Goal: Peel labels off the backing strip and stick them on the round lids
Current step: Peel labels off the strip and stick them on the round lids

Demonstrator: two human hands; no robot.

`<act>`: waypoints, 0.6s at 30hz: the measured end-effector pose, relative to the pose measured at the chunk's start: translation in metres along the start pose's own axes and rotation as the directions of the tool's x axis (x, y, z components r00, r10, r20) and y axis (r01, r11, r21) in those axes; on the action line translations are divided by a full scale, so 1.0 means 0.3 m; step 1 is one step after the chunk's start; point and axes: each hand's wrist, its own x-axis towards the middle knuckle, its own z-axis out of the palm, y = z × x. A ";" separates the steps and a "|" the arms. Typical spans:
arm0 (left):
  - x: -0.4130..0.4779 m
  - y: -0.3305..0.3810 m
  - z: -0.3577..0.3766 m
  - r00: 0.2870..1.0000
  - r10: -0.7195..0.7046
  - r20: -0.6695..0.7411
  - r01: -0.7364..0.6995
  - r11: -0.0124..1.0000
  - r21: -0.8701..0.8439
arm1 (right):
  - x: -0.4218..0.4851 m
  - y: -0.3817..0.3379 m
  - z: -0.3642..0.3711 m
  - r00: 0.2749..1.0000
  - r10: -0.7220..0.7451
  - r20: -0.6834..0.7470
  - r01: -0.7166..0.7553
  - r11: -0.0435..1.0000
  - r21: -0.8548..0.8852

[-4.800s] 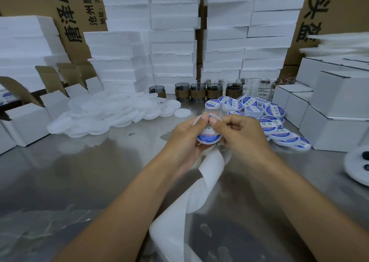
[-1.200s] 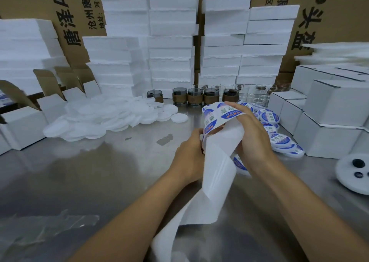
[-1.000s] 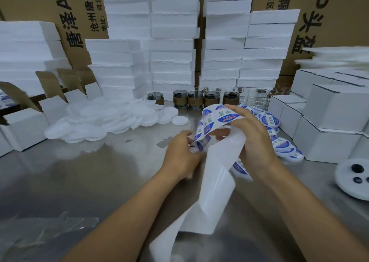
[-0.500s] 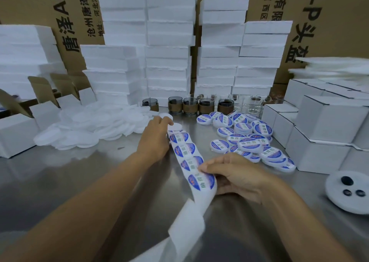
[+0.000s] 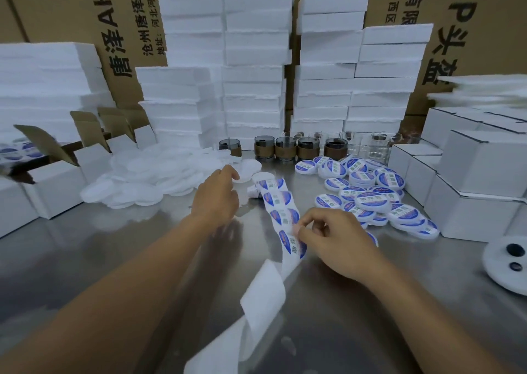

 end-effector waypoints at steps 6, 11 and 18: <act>0.018 -0.129 -0.053 0.985 -0.160 -0.060 0.158 0.987 -0.037 | 0.006 0.006 0.015 0.992 -0.040 -0.124 0.044 0.999 0.030; 0.038 -0.223 -0.067 0.964 -0.238 -0.120 0.234 0.971 -0.045 | 0.000 0.006 0.009 0.976 -0.119 -0.182 0.086 0.980 -0.182; 0.083 -0.224 -0.027 0.989 -0.108 -0.102 0.121 0.984 0.133 | -0.005 -0.001 0.008 0.977 -0.166 -0.132 0.116 0.940 -0.322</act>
